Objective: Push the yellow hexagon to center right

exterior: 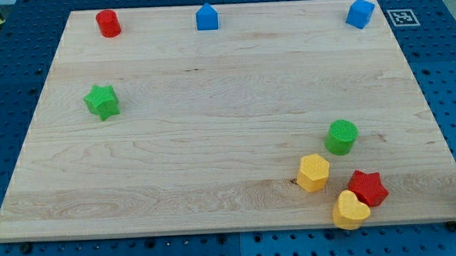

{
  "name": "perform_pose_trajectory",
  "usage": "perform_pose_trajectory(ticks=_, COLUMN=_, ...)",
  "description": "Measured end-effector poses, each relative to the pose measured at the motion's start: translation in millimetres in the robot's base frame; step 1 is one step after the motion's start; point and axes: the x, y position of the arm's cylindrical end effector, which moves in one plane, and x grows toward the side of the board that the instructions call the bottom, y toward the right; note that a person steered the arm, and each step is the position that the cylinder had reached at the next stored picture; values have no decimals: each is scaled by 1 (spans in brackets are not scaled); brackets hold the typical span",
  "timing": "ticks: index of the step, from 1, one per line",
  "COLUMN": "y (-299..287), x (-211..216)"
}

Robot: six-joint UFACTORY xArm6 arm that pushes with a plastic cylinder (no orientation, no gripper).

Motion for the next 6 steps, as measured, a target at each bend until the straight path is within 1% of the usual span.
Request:
perform_pose_trajectory(ticks=1, y=-50, x=-1)
perform_pose_trajectory(ticks=4, y=-79, x=-1)
perform_pose_trajectory(ticks=5, y=-98, x=0)
perform_pose_trajectory(ticks=6, y=-130, x=0)
